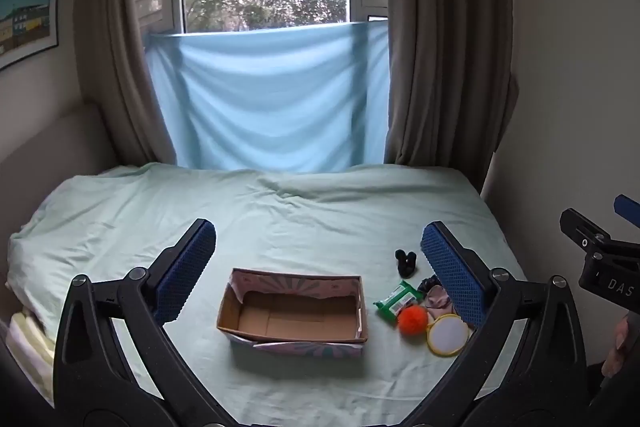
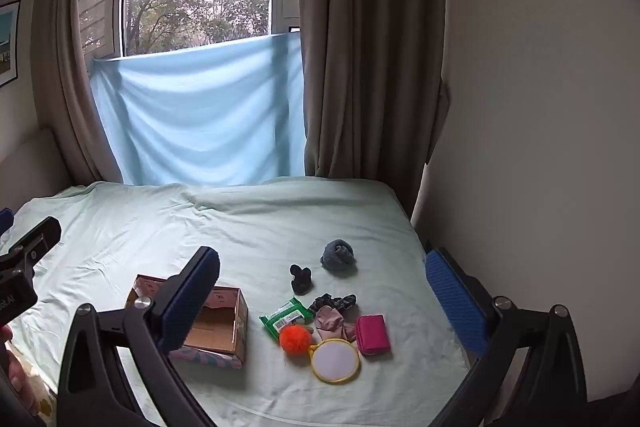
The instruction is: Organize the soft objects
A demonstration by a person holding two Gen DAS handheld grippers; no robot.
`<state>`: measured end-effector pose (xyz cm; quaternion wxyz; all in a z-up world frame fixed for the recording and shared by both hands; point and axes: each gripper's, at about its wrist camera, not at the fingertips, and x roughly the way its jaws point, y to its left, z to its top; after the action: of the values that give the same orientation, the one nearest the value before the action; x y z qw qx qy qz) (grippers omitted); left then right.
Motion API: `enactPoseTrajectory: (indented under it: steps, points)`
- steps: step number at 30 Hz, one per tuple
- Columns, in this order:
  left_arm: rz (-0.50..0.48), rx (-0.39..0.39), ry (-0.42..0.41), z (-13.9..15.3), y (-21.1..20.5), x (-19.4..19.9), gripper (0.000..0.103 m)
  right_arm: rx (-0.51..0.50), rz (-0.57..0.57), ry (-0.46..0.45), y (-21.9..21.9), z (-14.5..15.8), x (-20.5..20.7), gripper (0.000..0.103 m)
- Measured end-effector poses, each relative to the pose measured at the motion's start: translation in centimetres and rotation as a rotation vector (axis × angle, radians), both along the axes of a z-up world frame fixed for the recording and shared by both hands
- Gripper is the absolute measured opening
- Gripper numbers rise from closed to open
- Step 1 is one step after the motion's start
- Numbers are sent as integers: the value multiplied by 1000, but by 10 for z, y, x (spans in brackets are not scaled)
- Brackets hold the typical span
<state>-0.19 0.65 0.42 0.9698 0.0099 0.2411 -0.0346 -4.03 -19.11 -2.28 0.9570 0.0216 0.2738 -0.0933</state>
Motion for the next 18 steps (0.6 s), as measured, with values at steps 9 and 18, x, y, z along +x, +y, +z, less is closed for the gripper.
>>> enactPoseTrajectory:
  steps: [9, 18]
  points:
    - [2, 18, 16, -3, 0, 4, 102, -12, 12, 24, 11, -4, 10, 103]
    - [0, 21, 29, -6, -1, 9, 102, -14, 21, 24, 14, -8, 15, 103]
